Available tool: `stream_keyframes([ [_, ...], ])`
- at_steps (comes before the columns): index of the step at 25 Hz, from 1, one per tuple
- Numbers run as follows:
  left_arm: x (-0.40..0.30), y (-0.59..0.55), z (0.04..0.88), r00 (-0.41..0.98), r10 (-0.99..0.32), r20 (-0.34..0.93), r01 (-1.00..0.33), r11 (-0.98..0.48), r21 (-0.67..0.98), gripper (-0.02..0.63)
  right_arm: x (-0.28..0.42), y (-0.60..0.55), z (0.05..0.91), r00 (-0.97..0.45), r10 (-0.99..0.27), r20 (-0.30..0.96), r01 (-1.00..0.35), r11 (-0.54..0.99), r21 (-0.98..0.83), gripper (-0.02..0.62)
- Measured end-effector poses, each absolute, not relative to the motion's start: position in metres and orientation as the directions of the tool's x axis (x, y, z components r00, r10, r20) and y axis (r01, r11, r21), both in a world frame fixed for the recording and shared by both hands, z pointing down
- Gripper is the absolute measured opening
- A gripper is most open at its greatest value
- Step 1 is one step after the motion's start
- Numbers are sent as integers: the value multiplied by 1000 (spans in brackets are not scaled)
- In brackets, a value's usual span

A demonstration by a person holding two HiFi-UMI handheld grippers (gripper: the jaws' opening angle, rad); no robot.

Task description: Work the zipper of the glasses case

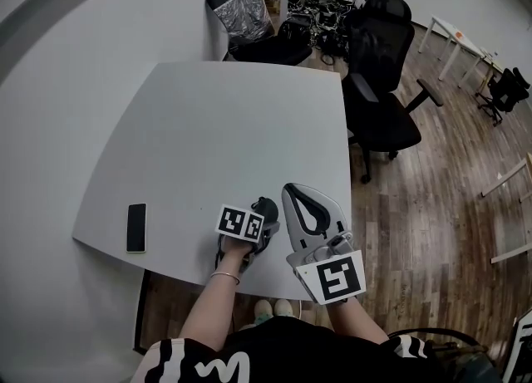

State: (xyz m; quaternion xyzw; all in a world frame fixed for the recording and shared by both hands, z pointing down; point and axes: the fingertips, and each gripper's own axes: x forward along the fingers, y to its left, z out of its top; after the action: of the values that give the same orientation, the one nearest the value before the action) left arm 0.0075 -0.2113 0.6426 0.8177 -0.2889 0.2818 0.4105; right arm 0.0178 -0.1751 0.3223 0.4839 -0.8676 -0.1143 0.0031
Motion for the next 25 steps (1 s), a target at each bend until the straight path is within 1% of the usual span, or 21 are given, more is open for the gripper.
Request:
stream_keyframes([
  [3, 4, -213, 633, 668, -278, 691, -700, -551, 455, 273, 18, -176, 319, -529, -841, -111, -840, 501, 207, 8],
  [5, -2, -219, 610, 681, -342, 648, -688, -601, 407, 273, 19, -176, 318, -522, -845, -114, -844, 493, 210, 9],
  [8, -11, -236, 544, 734, -464, 496, -658, -668, 348, 273, 24, -180, 320, -499, -859, -118, -855, 465, 231, 9],
  [11, -17, -245, 450, 784, -531, 322, -610, -755, 241, 273, 33, -188, 321, -468, -877, -112, -861, 424, 279, 9],
  [13, -20, -237, 387, 825, -526, 208, -560, -810, 171, 275, 33, -190, 320, -463, -880, -106, -854, 410, 322, 9],
  [15, -20, -219, 331, 874, -479, 87, -487, -864, 131, 275, 29, -188, 316, -480, -870, -112, -835, 414, 361, 9],
  [17, -19, -199, 293, 908, -418, 9, -418, -905, 79, 275, 22, -185, 306, -501, -855, -134, -815, 414, 407, 9],
  [18, -19, -190, 282, 921, -388, 3, -388, -921, 40, 275, 18, -183, 300, -508, -849, -148, -804, 406, 434, 11],
  [21, -13, -168, 270, 953, -298, 50, -295, -954, -57, 276, 11, -177, 282, -529, -829, -183, -767, 375, 520, 11],
  [25, -8, -155, 277, 964, -235, 124, -225, -970, -90, 278, 12, -173, 268, -549, -808, -212, -737, 349, 579, 32],
])
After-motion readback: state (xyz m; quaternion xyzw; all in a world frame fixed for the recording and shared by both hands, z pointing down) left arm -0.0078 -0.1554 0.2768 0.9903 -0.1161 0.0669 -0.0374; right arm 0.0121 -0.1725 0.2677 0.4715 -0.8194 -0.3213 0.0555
